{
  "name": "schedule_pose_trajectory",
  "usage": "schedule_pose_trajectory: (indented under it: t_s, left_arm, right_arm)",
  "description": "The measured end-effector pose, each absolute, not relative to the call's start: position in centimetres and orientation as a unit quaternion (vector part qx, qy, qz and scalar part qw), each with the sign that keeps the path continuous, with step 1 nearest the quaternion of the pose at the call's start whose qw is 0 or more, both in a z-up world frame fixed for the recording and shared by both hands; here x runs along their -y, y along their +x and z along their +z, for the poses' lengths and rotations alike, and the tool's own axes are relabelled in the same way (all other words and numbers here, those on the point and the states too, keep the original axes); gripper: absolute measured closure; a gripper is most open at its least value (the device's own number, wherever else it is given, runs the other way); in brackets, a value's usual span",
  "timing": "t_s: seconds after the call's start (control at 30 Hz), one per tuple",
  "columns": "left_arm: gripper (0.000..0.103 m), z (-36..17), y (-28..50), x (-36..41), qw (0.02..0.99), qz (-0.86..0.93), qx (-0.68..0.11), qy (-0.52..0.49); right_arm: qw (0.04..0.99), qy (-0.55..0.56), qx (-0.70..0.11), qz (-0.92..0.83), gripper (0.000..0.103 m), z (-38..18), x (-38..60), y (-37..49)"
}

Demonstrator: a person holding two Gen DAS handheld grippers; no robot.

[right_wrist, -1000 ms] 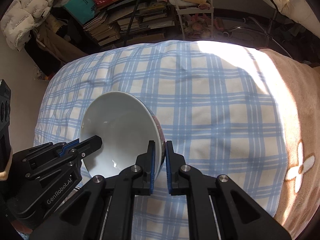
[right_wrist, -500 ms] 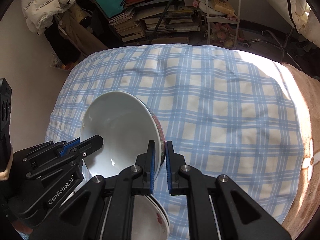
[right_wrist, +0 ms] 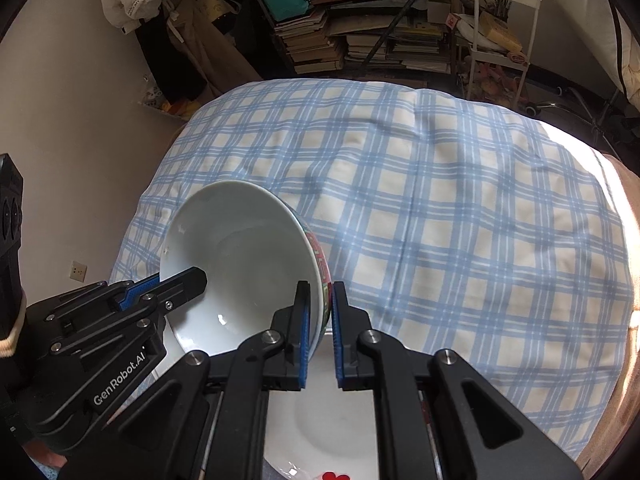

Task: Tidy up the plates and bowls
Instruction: 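Lift the white bowl with both tools and carry it to the nested bowls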

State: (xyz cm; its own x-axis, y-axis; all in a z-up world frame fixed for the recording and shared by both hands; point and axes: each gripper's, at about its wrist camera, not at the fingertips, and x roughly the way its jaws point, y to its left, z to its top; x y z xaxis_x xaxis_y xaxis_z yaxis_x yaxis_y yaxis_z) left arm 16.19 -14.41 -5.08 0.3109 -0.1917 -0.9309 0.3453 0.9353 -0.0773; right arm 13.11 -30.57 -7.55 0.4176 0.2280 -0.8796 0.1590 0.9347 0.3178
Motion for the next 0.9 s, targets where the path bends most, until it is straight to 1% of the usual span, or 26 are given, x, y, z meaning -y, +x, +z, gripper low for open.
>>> schedule_pose_trajectory:
  t_s: [0.23,0.4,0.9]
  left_arm:
    - [0.094,-4.2,14.3,10.4,0.818,-0.145,-0.552,0.073]
    - [0.094,-5.0,13.6,7.6,0.814,-0.134,-0.562,0.056]
    - [0.094,-7.3,11.7,3.1,0.813,-0.108,-0.568,0.059]
  right_arm:
    - [0.825,0.181,-0.534,0.042,0.092,-7.2,26.3,11.9]
    - [0.825,0.175,-0.534,0.054,0.092,-7.2,23.8,11.3]
    - [0.822,0.168,-0.538,0.08,0.092,-9.4,18.8,9.6]
